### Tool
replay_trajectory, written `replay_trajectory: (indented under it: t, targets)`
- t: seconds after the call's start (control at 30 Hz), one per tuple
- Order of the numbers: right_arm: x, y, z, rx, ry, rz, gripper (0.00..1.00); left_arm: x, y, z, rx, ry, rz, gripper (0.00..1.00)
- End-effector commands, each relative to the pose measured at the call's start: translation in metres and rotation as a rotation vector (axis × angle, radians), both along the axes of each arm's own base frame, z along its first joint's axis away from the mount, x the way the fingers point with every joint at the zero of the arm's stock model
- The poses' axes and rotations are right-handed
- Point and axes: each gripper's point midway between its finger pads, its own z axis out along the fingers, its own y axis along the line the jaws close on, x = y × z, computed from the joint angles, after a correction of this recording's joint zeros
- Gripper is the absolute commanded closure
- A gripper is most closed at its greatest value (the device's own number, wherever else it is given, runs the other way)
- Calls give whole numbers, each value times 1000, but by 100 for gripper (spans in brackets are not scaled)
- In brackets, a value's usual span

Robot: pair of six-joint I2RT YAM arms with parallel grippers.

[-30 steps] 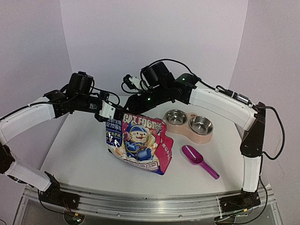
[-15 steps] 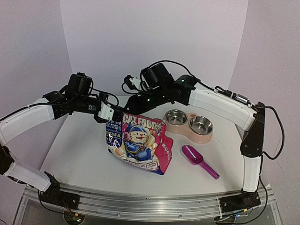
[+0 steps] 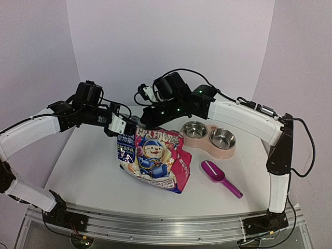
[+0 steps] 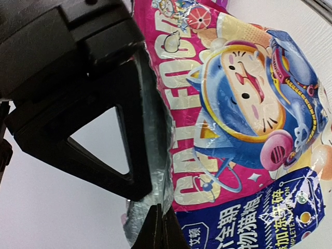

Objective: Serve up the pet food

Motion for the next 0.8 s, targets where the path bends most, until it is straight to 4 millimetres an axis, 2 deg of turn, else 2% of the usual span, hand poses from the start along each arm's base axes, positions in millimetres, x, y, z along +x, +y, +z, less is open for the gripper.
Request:
replay_trajectory:
  t: [0.0, 0.13, 0.27, 0.47, 0.6, 0.7, 0.77]
  targets:
    - [46, -51, -8, -146, -103, -244, 100, -9, 10, 12, 12, 27, -1, 100]
    - [71, -75, 12, -152, -178, -362, 100, -26, 20, -4, 111, 149, -19, 100]
    - [82, -80, 24, -159, -235, -386, 100, -44, 31, -6, 174, 237, -35, 100]
    - [81, -79, 32, -154, -261, -351, 100, -66, 44, 2, 226, 306, -55, 100]
    - [79, -82, 43, -141, -276, -354, 100, -88, 52, 6, 261, 403, -93, 100]
    - [76, -84, 56, -114, -283, -357, 100, -90, 54, 12, 260, 410, -80, 100]
    - [67, -76, 61, -77, -265, -294, 100, -84, 53, 17, 247, 388, -61, 100]
